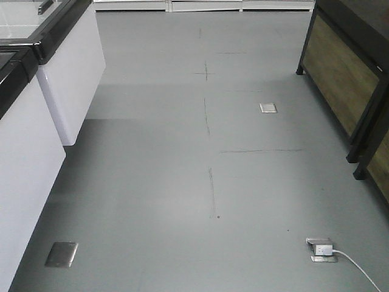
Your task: Left arm holds basket, right arm returns cookies
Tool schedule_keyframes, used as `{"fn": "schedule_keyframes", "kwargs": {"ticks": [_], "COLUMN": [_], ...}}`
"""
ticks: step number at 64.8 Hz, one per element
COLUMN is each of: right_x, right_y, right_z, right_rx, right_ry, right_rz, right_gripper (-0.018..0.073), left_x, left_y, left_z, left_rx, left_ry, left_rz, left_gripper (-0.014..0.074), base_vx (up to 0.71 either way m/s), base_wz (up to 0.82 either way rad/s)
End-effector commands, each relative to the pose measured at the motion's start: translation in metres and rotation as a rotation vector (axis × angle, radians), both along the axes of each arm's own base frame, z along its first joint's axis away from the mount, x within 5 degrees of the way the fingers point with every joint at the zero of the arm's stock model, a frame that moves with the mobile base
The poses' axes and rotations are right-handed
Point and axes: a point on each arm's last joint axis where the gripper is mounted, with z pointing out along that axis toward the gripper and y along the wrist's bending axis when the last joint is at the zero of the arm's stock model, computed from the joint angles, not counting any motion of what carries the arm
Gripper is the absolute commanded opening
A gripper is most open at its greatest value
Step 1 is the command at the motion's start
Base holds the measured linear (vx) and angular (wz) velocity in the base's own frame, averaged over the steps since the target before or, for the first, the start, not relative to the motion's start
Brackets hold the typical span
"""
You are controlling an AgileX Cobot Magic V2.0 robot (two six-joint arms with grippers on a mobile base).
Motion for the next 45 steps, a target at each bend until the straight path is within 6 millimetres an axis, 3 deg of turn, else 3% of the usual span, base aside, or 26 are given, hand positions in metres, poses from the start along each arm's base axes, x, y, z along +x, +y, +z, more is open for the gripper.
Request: {"fn": "schedule_keyframes", "kwargs": {"ticks": [1, 22, 45], "right_x": [0.0, 0.0, 0.0], "right_y": [0.0, 0.0, 0.0], "right_z": [0.001, 0.001, 0.001], "right_rx": [-0.018, -0.018, -0.018], "right_ry": [-0.062, -0.062, -0.062], "right_rz": [-0.005, -0.005, -0.005], "right_gripper": [-0.0006, -0.0006, -0.0006], "left_x": [-0.006, -0.018, -0.006], "left_y": [0.008, 0.035, 0.072], "left_z": [0.014, 0.01, -0.005], "left_rx": [0.002, -0.229, -0.587], "left_ry": [-0.107, -0.213, -0.372], "left_rz": [0.067, 0.287, 0.456], "left_gripper": [0.0555, 0.0555, 0.0497], "base_vx": [0.0, 0.0, 0.0], "base_wz": [0.0, 0.0, 0.0]}}
